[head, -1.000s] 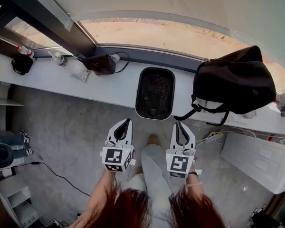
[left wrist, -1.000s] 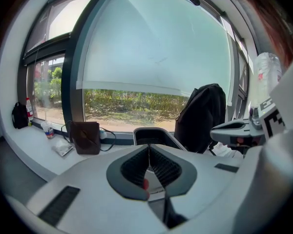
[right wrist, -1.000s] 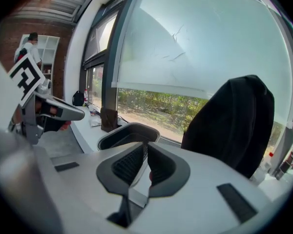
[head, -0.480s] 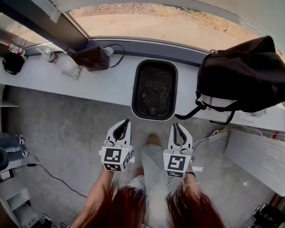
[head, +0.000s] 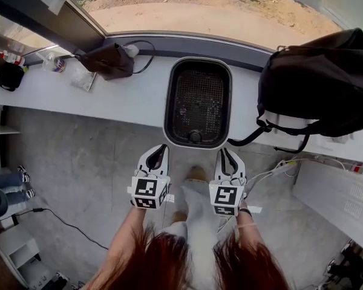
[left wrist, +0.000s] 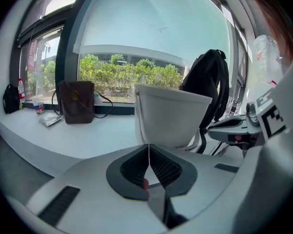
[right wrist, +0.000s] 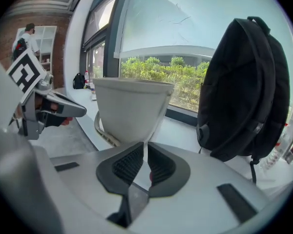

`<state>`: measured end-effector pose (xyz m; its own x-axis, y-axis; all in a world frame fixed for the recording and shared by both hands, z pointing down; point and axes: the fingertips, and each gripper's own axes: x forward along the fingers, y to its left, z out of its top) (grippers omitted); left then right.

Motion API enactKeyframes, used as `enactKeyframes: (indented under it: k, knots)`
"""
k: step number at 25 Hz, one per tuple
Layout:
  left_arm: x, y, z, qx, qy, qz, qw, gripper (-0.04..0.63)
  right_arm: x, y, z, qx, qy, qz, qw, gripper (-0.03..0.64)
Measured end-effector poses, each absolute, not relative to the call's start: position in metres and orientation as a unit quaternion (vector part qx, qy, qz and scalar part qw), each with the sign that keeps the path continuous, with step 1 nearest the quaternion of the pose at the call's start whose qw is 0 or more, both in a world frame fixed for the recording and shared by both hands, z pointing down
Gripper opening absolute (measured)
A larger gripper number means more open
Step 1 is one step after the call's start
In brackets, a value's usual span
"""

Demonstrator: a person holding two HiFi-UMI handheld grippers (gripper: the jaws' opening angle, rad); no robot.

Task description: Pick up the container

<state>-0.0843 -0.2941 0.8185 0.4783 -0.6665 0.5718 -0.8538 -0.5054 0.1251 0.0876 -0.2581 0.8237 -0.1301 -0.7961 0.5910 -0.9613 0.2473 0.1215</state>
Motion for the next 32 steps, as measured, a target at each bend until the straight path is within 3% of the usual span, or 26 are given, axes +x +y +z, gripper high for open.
enactKeyframes:
  k: [18,32]
  knots:
    - [-0.062,-0.302,0.915,0.852,-0.413,0.256,0.196,0.017,0.074,-0.272,0.898,0.584,-0.747,0.142,0.285,0.026]
    - [-0.056,-0.301,0.884,0.863,-0.415,0.221,0.183,0.018,0.065,-0.266,0.882,0.577,-0.755,0.132,0.284,0.026]
